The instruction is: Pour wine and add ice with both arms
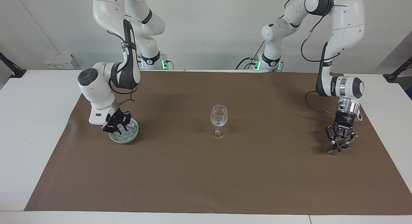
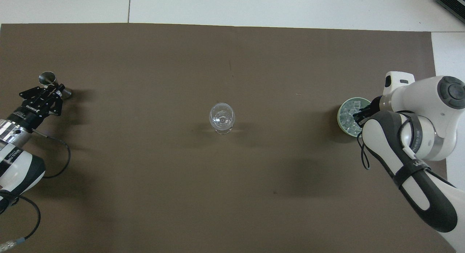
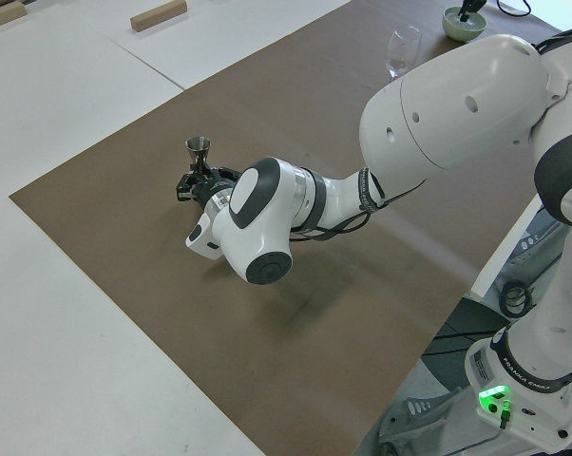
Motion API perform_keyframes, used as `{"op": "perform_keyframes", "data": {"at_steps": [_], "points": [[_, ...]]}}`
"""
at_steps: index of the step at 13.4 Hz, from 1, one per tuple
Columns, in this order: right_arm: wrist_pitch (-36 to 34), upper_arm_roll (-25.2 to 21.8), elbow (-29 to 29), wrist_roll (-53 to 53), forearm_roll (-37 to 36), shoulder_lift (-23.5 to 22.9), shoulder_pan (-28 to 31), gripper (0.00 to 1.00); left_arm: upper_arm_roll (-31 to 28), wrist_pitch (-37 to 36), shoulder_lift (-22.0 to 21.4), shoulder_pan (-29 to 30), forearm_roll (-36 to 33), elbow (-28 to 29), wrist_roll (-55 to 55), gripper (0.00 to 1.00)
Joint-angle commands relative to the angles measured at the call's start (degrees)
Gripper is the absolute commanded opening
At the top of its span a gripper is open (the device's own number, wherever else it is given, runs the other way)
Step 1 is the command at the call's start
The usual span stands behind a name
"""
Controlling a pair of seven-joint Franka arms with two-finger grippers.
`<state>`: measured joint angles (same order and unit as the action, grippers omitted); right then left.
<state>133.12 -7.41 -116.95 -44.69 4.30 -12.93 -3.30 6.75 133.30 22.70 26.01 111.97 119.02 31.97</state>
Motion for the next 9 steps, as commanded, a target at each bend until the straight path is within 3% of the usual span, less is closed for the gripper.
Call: {"op": "perform_keyframes", "data": {"at_steps": [1,4,5,6,9], "points": [[-2.85,0.11,1.98,-1.54,1.85,0.10,0.40,0.00,0.63,-1.11,0.68,0.88,0.18,-0.71,1.08,0.00],[-7.95,0.55,4.80,5.38,1.85,1.50,0.31,0.00,0.63,-1.11,0.68,0.88,0.18,-0.71,1.08,0.00],[-8.31,0.64,4.89,8.01,1.85,2.29,0.31,0.00,0.63,-1.11,0.68,0.79,0.27,-0.71,1.08,0.07],[-9.01,0.73,4.98,10.39,1.85,3.16,0.31,0.00,0.63,-1.02,0.76,0.70,0.27,-0.71,1.08,0.27],[-11.21,2.39,6.73,19.70,1.85,4.49,0.22,0.00,0.63,-1.02,0.77,0.62,0.44,-0.63,1.08,0.44]]}}
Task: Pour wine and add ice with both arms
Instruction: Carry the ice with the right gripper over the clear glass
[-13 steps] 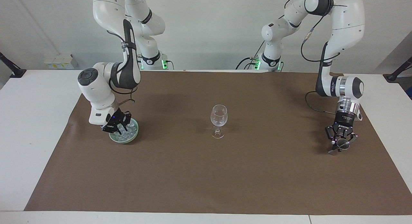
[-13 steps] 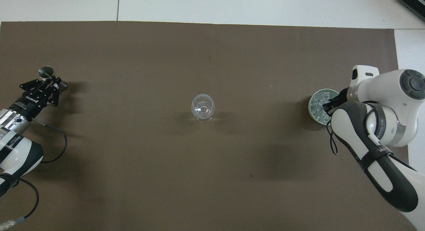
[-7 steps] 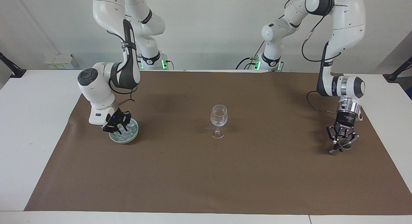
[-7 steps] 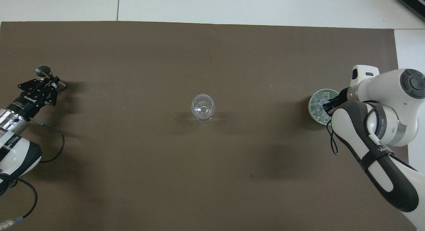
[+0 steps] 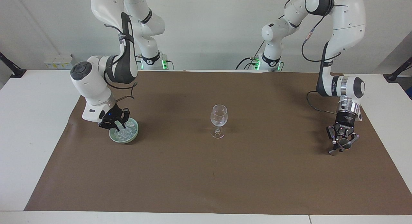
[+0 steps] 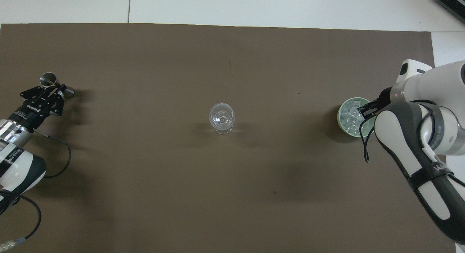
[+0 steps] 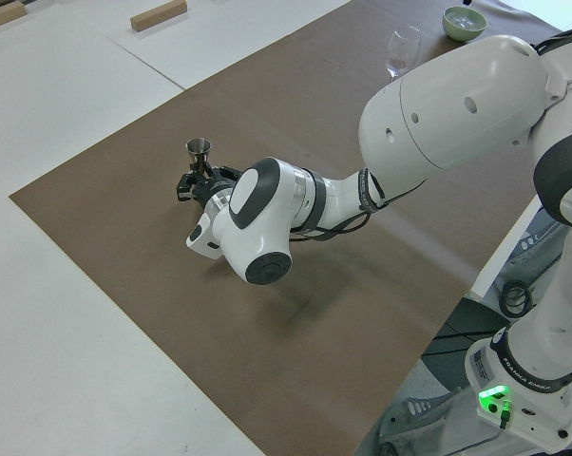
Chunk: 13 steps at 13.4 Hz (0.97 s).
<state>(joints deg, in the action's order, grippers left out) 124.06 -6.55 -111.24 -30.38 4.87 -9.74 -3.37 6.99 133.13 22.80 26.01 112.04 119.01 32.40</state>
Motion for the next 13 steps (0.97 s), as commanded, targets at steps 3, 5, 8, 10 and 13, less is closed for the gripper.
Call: {"op": "perform_keyframes", "data": {"at_steps": [3,5,8,10,13], "points": [[-3.65,4.16,2.34,15.49,1.29,3.23,0.30,0.00,0.40,-0.85,0.67,0.53,0.38,-0.63,0.65,0.64],[-4.79,6.36,3.74,22.26,1.29,4.20,0.30,0.00,0.40,-0.94,0.58,0.62,0.38,-0.71,0.65,0.79],[-6.90,10.14,7.34,32.45,1.29,4.38,0.30,0.00,0.40,-0.94,0.58,0.79,0.38,-0.80,0.65,0.89],[-6.90,12.95,8.58,38.35,1.29,4.73,0.30,0.00,0.48,-1.20,0.49,0.97,0.38,-1.15,0.99,0.96],[-6.38,17.78,9.90,47.05,1.29,4.82,0.30,0.00,0.40,-0.77,-0.12,0.71,0.11,-1.86,4.06,1.00]]}}
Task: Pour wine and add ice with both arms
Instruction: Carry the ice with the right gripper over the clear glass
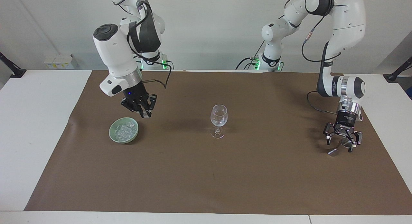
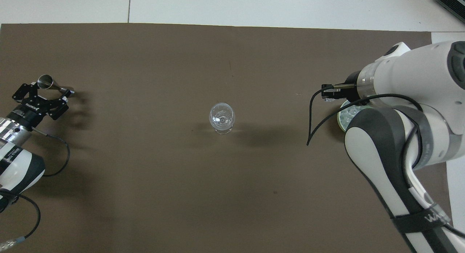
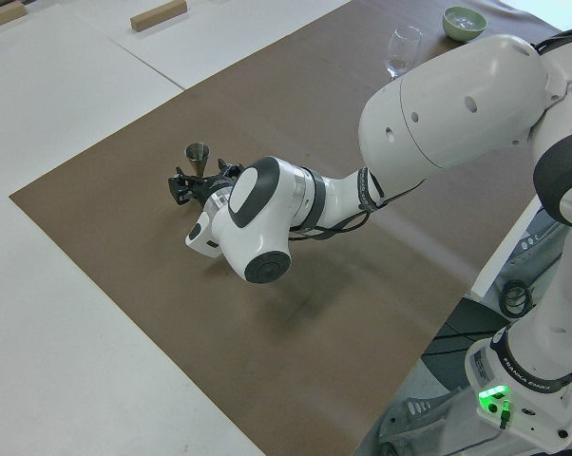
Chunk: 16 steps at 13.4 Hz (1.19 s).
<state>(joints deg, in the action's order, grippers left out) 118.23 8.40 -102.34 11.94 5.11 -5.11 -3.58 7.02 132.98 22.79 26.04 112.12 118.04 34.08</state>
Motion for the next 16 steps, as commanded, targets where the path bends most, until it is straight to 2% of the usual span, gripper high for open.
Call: {"op": "perform_keyframes", "data": {"at_steps": [1,7,10,14,16], "points": [[0.07,4.42,1.44,7.72,0.96,0.10,0.42,0.00,0.37,-0.62,-0.37,0.51,0.02,-0.88,2.83,1.00],[10.77,13.47,0.92,21.61,1.05,-0.78,0.33,0.00,0.54,2.62,-4.15,-0.99,0.02,-0.62,5.55,1.00],[16.75,17.25,0.83,26.02,0.96,-3.06,-0.02,0.00,0.45,5.96,-6.96,-3.01,-0.06,-0.45,7.22,1.00],[19.76,20.42,0.65,27.79,0.26,-5.17,-0.20,0.00,0.63,12.90,-10.13,-7.22,-1.29,-1.32,8.28,1.00],[19.76,21.57,-0.13,27.96,-0.10,-5.62,-0.28,0.00,0.72,17.55,-11.79,-10.55,-5.23,-2.72,8.37,1.00]]}}
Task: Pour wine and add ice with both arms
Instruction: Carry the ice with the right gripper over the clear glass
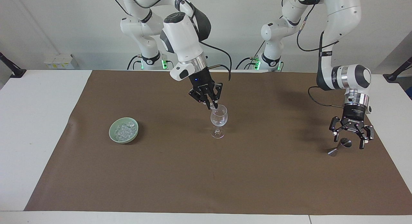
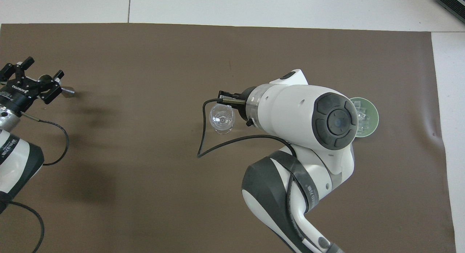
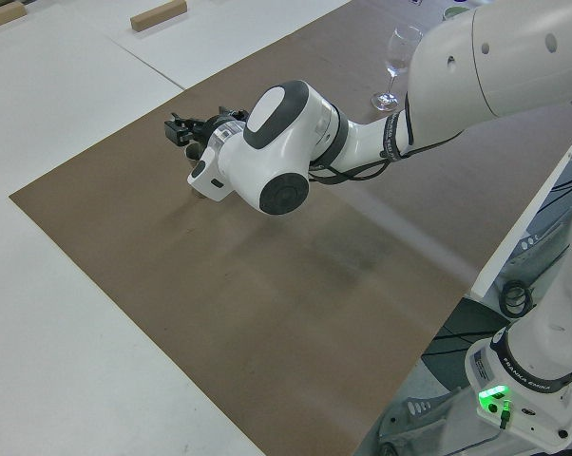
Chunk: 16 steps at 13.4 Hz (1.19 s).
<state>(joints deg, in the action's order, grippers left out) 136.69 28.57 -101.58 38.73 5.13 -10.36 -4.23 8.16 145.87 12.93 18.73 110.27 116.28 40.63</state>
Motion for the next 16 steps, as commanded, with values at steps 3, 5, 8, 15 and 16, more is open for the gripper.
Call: {"op": "perform_keyframes", "data": {"at_steps": [3,5,8,15,16], "points": [[1.39,1.92,-1.69,1.18,-0.55,-0.71,-0.15,0.00,-0.51,9.34,-3.26,-8.16,-13.46,-2.54,2.69,1.00],[2.78,2.01,-1.78,1.26,-2.57,-2.28,-0.42,0.00,-0.51,9.61,-4.04,-10.28,-21.63,-2.90,3.05,1.00],[3.76,2.01,-1.69,1.26,-2.84,-3.00,-0.42,0.00,-0.60,8.82,-5.63,-11.87,-33.94,-2.81,3.14,1.00],[3.85,2.10,-1.34,3.18,-3.02,-3.08,-0.42,0.62,-1.12,-9.60,-6.78,-10.29,-68.37,-10.43,6.56,1.00],[4.02,2.80,-1.16,4.15,-3.19,-3.34,-0.42,0.67,-1.04,-13.47,-6.60,-9.77,-74.00,-12.98,6.74,1.00]]}}
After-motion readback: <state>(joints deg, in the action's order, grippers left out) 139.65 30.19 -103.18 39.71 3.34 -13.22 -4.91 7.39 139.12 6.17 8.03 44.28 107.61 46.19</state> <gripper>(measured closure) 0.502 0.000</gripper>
